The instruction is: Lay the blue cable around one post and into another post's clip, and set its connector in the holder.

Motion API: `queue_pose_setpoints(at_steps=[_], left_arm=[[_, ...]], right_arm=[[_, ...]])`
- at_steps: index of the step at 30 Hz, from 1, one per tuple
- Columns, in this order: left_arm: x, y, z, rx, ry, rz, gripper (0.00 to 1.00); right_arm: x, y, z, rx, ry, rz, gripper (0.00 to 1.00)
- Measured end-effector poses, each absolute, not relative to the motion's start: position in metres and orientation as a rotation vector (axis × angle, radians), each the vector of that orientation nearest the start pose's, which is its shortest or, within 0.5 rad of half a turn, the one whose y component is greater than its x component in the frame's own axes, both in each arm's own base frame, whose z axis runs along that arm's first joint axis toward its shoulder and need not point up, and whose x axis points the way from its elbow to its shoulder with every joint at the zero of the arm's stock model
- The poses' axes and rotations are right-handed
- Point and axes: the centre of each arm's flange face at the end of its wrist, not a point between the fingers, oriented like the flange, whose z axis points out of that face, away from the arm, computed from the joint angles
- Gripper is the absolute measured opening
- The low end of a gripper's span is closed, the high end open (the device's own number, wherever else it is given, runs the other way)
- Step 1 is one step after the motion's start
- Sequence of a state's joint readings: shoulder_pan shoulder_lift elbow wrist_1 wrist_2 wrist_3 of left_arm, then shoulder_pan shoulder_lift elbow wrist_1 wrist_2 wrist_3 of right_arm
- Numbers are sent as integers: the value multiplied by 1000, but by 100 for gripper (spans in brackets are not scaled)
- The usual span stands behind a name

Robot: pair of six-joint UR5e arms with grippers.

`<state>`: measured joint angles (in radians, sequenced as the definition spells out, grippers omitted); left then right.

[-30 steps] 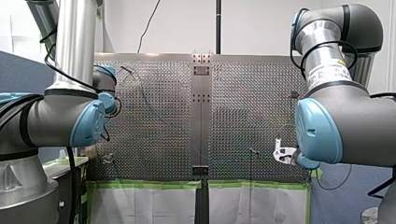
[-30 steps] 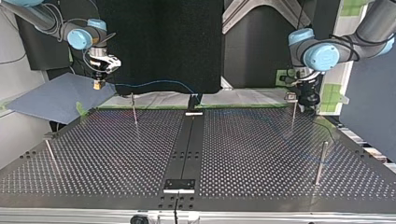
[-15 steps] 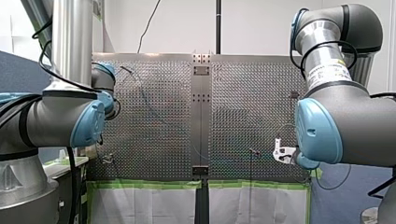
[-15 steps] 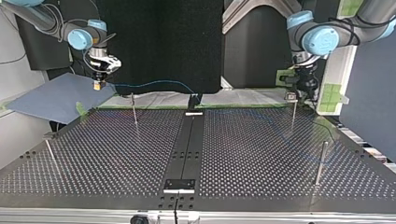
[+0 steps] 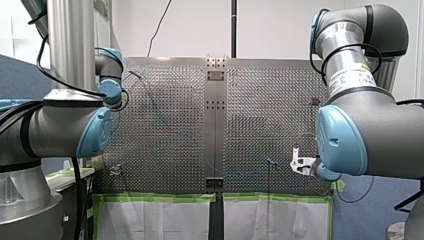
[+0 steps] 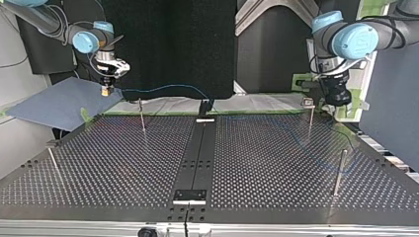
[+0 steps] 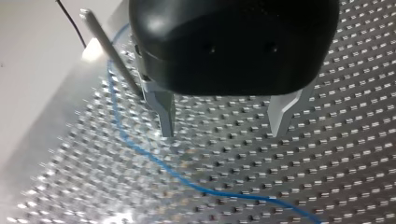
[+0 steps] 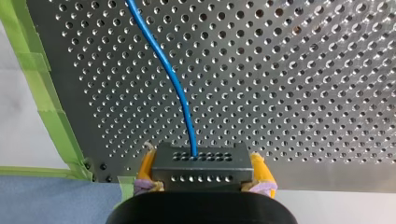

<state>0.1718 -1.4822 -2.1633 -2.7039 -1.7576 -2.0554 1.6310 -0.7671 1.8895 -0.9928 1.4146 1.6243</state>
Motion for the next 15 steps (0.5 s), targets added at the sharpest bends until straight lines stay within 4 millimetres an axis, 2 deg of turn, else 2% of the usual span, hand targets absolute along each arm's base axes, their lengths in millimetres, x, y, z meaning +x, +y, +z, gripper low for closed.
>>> queue_pose_setpoints(at_steps=[7,15], left_arm=[[411,-37,332,-646,1446,-4,99],[402,-31,384,-635,1384,94,99]], right_arm=[[186,-552,-6,1446,-1240,1346,3],[191,-555,-4,1450,-1231,1354,3]])
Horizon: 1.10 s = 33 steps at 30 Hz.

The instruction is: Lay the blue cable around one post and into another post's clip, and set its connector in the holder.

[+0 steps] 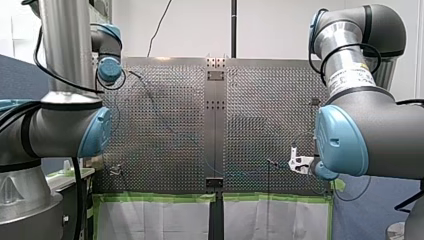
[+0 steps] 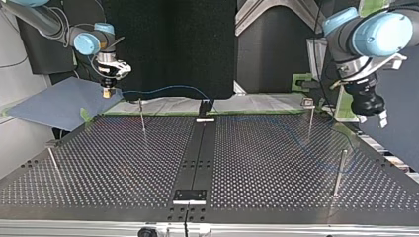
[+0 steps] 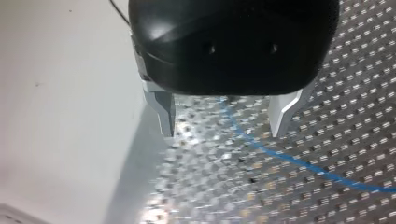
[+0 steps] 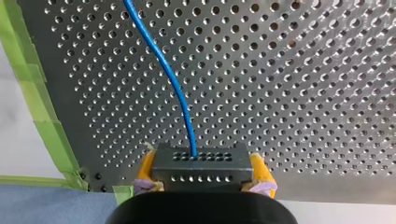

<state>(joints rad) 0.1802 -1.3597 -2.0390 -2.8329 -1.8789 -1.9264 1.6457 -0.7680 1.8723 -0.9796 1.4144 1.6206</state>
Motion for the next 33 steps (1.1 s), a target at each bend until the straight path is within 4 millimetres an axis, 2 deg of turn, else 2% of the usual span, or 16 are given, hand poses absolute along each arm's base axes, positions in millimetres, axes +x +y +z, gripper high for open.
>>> queue_pose_setpoints(at_steps=[10,20,33], left_arm=[[398,-36,422,-564,1400,156,99],[395,-42,470,-448,1408,176,99],[394,-44,512,-363,1434,254,99]], right_arm=[[193,-555,-3,1456,-1227,1353,3],[194,-554,-4,1459,-1228,1352,3],[194,-554,-4,1462,-1229,1351,3]])
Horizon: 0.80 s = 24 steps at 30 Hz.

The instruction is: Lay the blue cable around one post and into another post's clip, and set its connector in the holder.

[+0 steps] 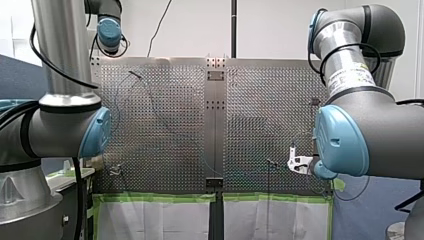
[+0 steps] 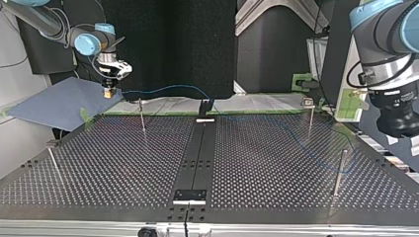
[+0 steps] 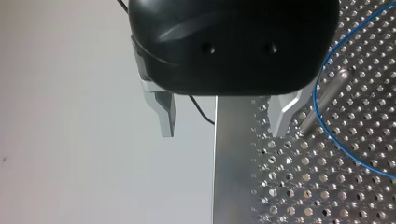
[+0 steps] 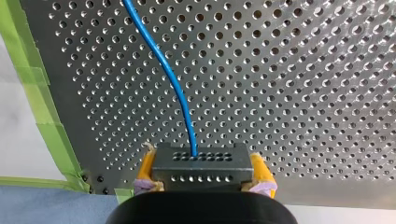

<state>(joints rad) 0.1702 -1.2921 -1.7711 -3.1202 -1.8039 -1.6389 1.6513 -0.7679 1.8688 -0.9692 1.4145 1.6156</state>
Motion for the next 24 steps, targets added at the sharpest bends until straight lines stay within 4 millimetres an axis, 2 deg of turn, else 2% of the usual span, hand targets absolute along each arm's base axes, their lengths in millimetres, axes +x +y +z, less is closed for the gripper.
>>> queue_pose_setpoints(at_steps=[7,14,24], left_arm=[[400,-49,527,-292,1473,279,99],[395,-53,541,-235,1508,321,99],[387,-61,533,-207,1604,330,99]], right_arm=[[194,-555,-3,1461,-1228,1351,3],[194,-555,-3,1462,-1229,1351,3],[194,-554,-4,1467,-1236,1341,3]])
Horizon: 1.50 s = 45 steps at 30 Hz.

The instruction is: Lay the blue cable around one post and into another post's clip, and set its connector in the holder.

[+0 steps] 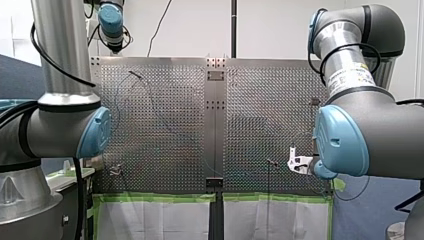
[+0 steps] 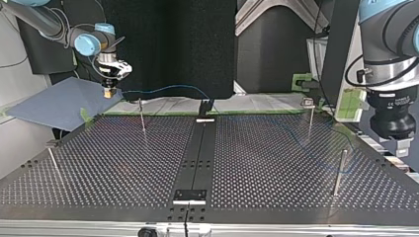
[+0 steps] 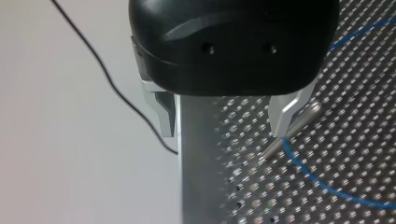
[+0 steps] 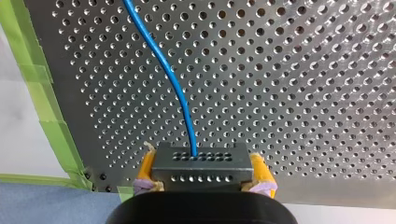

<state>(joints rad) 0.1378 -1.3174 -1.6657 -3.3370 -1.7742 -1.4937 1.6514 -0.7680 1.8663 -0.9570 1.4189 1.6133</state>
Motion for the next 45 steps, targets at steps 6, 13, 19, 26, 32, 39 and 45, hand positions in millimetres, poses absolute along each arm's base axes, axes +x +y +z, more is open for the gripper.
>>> queue_pose_setpoints(at_steps=[6,13,19,26,32,39,45], left_arm=[[380,-67,527,-195,1661,318,99],[373,-72,522,-189,1723,308,99],[365,-75,517,-189,1781,301,99],[356,-79,512,-186,1852,298,99],[349,-81,509,-182,1902,298,99],[346,-83,508,-180,1914,300,99],[346,-85,508,-178,1915,300,99]], right_arm=[[194,-554,-4,1467,-1236,1340,3],[194,-554,-4,1469,-1236,1340,3],[194,-553,-4,1473,-1238,1338,3],[196,-552,-5,1476,-1237,1338,3],[197,-552,-5,1478,-1235,1338,3],[197,-551,-5,1482,-1235,1336,3],[198,-552,-5,1480,-1232,1337,3]])
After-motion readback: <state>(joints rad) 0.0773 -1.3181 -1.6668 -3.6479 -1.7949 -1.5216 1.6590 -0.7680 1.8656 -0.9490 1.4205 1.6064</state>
